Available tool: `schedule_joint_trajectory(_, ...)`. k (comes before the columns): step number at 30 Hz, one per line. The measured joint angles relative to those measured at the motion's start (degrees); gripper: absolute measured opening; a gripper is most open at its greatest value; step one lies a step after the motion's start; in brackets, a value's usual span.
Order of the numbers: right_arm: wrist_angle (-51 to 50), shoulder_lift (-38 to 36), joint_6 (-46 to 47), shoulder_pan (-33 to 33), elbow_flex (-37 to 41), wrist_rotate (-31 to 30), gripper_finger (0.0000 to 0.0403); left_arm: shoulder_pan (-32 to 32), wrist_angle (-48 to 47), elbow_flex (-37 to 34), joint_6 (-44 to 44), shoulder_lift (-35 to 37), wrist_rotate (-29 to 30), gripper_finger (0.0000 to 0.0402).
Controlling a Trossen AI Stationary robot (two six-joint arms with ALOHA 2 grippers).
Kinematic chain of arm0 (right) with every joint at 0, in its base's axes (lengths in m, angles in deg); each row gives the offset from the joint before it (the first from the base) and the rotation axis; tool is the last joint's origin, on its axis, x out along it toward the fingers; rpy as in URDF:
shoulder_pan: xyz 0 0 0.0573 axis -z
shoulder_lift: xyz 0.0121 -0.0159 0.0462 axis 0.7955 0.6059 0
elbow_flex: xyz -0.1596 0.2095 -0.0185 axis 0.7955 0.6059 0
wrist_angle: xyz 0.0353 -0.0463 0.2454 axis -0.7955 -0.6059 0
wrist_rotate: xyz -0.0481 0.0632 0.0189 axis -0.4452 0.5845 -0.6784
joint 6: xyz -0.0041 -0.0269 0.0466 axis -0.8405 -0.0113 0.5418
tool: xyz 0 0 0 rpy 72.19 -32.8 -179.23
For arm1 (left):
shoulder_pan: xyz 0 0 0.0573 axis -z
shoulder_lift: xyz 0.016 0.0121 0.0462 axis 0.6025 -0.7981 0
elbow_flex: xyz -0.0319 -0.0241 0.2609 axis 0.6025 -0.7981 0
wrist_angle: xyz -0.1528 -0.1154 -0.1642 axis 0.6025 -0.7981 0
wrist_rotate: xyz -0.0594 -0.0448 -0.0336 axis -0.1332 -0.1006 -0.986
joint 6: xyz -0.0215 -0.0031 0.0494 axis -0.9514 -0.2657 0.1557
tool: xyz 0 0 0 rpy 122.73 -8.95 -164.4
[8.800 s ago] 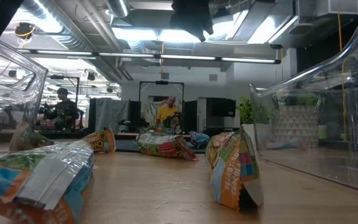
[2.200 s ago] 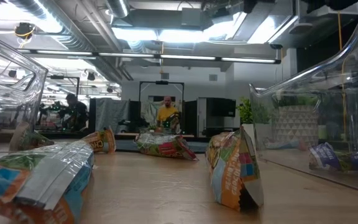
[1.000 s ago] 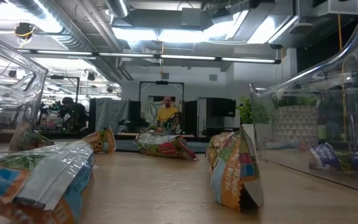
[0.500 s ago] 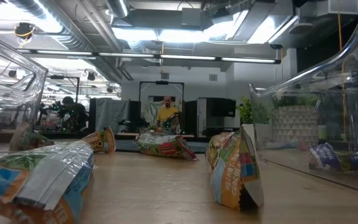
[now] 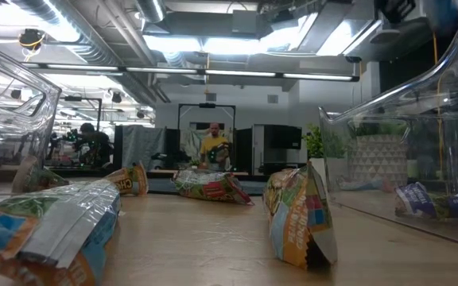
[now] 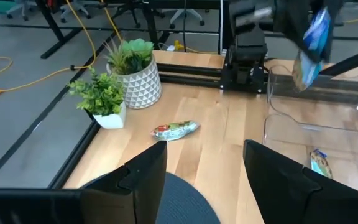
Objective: Pick and place Granola Bars by type
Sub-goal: Put the blue granola bar into the middle transparent bin
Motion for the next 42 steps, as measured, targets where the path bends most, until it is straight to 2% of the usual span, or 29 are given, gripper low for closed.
schedule_joint_trajectory(6, -5.1, 9.8, 7.7, -5.1, 0.0, -12.5, 0.0034, 0.0, -2.8, 0.0, 0.1, -0.8, 0.0, 0.0202)
schedule_joint_trajectory(12, -3.0, 19.4, 15.1, -8.9, 0.0, -14.9, 0.0025, 0.1, -6.7, 0.1, -1.4, -2.5, -0.2, 0.0200)
schedule_joint_trajectory(14, -1.3, 22.2, 18.0, -9.9, 0.0, -16.0, 0.0025, 0.6, -10.6, 0.0, -2.5, -2.6, -0.7, 0.0198)
schedule_joint_trajectory(19, 2.0, 28.2, 20.8, -11.8, 0.0, -16.3, 0.0043, 1.6, -12.6, 0.0, -2.6, -3.1, -1.3, 0.0196)
schedule_joint_trajectory(24, 2.3, 33.2, 22.4, -11.9, 0.0, -16.3, 0.0026, 1.7, -12.1, 0.0, -1.7, -3.0, -1.3, 0.0194)
schedule_joint_trajectory(29, 2.4, 37.1, 22.3, -11.9, 0.0, -15.8, 0.0025, 1.7, -12.0, 0.0, -2.4, -3.0, -1.3, 0.0194)
schedule_joint_trajectory(35, 3.4, 40.5, 22.3, -11.9, 0.0, -13.4, 0.0056, 2.6, -11.8, 0.0, -2.7, -3.0, -1.4, 0.0193)
schedule_joint_trajectory(42, 5.4, 40.8, 24.1, -11.9, 0.0, -11.7, 0.0058, 3.6, -11.8, 0.0, -2.5, -3.0, -1.4, 0.0193)
